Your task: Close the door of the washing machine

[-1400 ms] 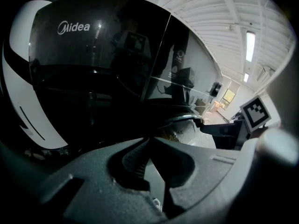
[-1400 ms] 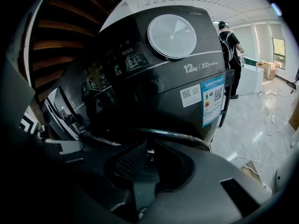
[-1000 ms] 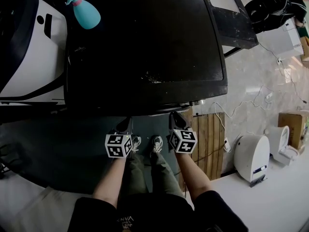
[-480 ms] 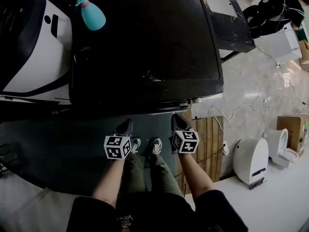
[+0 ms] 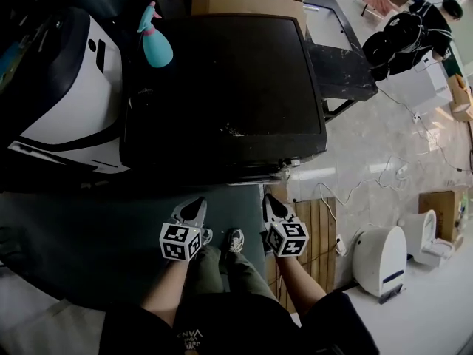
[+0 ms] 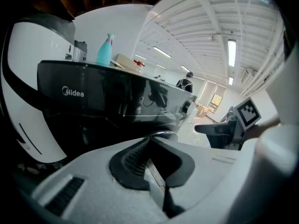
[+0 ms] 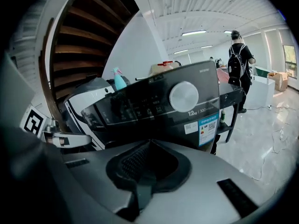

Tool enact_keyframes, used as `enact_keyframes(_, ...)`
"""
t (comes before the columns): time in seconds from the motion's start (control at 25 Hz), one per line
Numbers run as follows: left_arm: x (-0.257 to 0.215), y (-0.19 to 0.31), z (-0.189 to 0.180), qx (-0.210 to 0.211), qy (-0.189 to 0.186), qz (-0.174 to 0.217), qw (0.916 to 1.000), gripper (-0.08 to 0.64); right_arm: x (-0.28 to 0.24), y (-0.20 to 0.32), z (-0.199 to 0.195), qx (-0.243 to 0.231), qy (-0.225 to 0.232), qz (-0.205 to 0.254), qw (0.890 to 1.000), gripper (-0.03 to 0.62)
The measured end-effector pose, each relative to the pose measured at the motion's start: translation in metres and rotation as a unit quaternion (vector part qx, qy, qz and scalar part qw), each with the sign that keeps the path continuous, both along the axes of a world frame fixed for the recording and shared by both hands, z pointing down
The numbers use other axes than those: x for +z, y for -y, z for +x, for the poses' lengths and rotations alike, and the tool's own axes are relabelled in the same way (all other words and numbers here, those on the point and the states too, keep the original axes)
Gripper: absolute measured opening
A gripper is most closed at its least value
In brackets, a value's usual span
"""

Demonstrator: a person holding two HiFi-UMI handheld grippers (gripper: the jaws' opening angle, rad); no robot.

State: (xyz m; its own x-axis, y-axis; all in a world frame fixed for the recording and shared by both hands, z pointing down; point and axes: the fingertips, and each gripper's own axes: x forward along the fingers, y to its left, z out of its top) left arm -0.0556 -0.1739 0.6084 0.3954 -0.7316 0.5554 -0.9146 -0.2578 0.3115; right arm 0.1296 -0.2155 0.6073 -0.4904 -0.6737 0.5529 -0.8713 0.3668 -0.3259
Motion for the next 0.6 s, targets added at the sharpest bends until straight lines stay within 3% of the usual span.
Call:
enact_keyframes(0.2, -0.045, -0.012, 0.006, 0.017, 0.006, 0.036, 0.9992, 0.011, -0.054, -0.013, 0.003, -0.005, 0.011, 0.038, 0.999, 0.002)
enact_keyframes(0.6, -0.13, -0.027, 0.019, 0.042, 0.021, 0.116, 0.9921, 0.011, -0.158, -0.029, -0.001, -0.025, 0.082, 0.111, 0.99, 0.002)
